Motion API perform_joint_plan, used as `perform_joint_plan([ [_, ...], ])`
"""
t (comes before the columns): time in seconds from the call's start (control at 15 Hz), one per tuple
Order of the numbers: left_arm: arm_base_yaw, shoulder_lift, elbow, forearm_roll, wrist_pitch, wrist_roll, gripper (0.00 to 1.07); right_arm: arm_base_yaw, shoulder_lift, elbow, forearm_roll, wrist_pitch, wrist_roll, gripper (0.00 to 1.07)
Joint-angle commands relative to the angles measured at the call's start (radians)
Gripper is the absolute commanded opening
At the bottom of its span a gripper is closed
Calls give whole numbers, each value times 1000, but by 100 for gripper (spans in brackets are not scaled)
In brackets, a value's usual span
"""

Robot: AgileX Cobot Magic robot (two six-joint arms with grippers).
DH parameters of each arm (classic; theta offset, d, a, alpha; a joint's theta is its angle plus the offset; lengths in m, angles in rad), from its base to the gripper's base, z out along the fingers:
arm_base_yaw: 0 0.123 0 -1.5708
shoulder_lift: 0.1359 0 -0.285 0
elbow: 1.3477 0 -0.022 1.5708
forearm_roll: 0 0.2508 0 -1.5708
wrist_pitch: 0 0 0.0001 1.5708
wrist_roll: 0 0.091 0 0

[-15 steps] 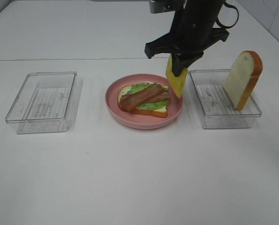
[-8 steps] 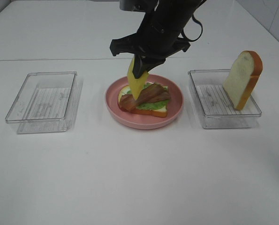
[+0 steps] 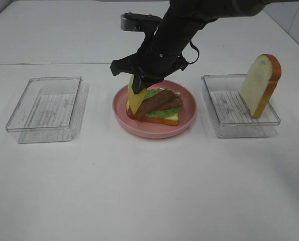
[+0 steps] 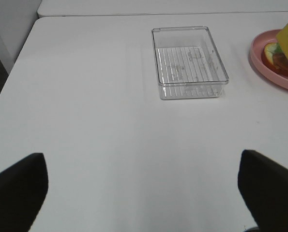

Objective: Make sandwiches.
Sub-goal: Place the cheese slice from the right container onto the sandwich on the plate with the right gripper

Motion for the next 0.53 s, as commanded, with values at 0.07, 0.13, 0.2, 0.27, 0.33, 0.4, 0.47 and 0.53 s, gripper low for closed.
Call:
perform_joint_plan([
  [0.07,3,-15,3,0,-9,0,102,-12,27,-7,-56,-30,-7,0],
  [0.13,3,-15,3,0,-9,0,102,-24,29,-7,-133,-32,30,0],
  [0.2,3,-15,3,0,-9,0,102,-28,29,-7,-185,-31,83,0],
  [0.27,3,-15,3,0,-9,0,102,-29,29,-7,-208,-28,100,0],
  [0.33,3,-15,3,0,-9,0,102,-35,31,-7,-250,-10,124,0],
  [0.4,3,-15,3,0,-9,0,102,-35,32,-7,-260,-2,124,0],
  [0.47,3,-15,3,0,-9,0,102,-35,32,-7,-260,6,124,0],
  [0.53,3,-15,3,0,-9,0,102,-35,32,-7,-260,8,124,0],
])
